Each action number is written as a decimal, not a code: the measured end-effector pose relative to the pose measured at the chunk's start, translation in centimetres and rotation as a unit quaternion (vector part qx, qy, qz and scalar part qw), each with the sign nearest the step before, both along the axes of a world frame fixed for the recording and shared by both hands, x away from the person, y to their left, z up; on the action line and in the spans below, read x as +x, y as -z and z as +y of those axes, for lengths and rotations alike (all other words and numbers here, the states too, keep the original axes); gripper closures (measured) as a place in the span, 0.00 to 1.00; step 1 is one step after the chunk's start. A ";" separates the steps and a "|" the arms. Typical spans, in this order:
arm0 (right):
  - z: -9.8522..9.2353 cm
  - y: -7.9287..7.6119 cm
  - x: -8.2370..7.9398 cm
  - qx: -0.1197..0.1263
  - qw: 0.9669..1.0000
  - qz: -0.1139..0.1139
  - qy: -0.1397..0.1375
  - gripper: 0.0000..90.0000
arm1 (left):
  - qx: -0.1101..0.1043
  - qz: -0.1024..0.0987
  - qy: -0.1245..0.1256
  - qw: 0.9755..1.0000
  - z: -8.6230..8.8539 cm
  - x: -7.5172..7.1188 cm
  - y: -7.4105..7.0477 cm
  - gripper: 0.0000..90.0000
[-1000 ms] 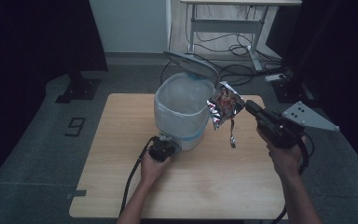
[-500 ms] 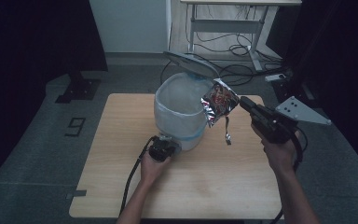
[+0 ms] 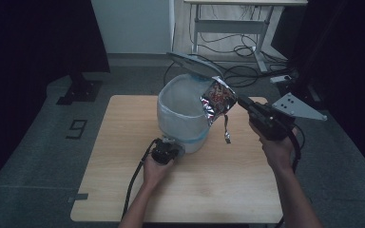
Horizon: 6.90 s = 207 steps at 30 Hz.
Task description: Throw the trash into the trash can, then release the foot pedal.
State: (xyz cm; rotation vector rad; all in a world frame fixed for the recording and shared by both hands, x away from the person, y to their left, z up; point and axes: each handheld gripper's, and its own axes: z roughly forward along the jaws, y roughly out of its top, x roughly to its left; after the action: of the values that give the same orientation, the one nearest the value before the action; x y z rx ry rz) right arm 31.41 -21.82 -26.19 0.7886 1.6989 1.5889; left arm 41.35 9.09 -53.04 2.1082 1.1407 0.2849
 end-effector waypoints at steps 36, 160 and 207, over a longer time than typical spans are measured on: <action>2.3 0.0 2.6 0.004 1.000 0.005 -0.008 1.00 | -0.001 0.001 0.001 1.000 0.1 0.1 0.0 1.00; -2.7 10.4 2.2 -0.033 0.994 0.107 -0.004 0.54 | -0.023 -0.023 0.003 0.999 0.1 -0.9 -1.4 0.59; -6.6 18.4 0.5 -0.034 0.983 0.178 0.023 0.53 | -0.046 -0.088 0.037 0.994 4.0 -6.2 -3.6 0.47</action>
State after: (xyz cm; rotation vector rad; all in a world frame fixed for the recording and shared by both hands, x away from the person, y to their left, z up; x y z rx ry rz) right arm 31.93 -28.45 -44.58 1.1213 1.9555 1.4111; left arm 35.17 13.14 -49.45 1.9966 0.9537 0.3686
